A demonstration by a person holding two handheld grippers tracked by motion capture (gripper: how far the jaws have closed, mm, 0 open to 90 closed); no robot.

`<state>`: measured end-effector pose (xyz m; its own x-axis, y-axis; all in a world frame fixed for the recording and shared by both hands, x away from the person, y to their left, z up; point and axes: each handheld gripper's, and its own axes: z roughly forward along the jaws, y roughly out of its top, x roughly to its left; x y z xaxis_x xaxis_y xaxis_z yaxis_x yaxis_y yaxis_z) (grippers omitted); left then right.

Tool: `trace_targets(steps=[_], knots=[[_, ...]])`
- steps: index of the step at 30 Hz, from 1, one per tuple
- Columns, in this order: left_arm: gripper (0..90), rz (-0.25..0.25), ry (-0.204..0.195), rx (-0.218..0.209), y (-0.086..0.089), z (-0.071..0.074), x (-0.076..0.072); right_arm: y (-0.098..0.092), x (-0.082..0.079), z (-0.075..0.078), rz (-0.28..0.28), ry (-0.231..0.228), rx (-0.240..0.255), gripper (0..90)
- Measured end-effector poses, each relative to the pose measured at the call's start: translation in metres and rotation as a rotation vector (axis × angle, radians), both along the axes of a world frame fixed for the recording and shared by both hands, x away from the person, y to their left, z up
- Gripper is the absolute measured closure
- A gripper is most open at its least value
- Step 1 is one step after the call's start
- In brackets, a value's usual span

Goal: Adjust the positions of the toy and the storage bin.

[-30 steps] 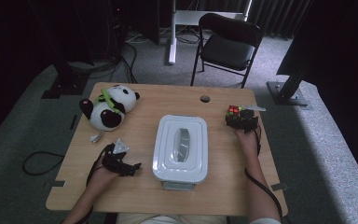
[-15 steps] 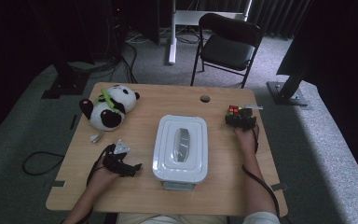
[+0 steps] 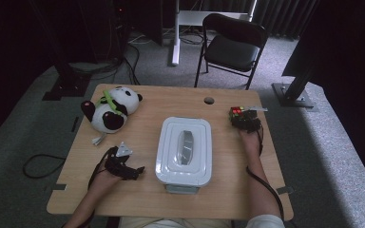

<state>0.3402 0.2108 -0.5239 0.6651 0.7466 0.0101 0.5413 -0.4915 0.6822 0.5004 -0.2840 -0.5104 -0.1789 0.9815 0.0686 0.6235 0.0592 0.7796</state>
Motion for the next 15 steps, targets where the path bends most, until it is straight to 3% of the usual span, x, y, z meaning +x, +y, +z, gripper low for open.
trace_targets(steps=[15], knots=[[1.7,0.0,0.001,-0.001,0.0,0.0,0.0,-0.001,-0.015,0.003,0.02,-0.029,-0.016,33.9]])
